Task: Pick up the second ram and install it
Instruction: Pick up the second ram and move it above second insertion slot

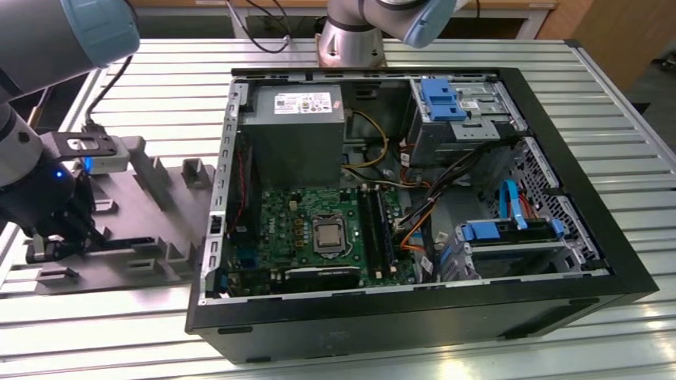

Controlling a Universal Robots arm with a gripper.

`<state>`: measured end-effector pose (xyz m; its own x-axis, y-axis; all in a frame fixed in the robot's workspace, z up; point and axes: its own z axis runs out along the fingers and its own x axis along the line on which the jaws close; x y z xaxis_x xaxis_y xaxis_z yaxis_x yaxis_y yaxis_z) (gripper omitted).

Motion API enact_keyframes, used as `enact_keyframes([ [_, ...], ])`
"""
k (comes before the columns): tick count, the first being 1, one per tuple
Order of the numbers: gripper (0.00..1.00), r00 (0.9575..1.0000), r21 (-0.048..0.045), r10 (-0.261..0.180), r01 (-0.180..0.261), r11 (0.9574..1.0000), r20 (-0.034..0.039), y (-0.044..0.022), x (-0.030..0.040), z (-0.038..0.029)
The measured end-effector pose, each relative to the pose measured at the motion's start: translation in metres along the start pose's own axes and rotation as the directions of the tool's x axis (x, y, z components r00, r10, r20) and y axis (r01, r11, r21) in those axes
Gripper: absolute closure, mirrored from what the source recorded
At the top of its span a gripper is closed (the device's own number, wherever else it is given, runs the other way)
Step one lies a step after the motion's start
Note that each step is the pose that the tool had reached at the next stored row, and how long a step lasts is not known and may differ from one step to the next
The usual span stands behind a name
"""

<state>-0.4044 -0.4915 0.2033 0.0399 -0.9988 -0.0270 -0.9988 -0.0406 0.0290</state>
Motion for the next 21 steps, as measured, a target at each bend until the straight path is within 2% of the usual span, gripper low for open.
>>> enact_keyframes([
  [21, 0.88, 1.0000, 0.0002, 0.001, -0.001, 1.0000, 0.0002, 0.0001, -0.0001, -0.0040],
])
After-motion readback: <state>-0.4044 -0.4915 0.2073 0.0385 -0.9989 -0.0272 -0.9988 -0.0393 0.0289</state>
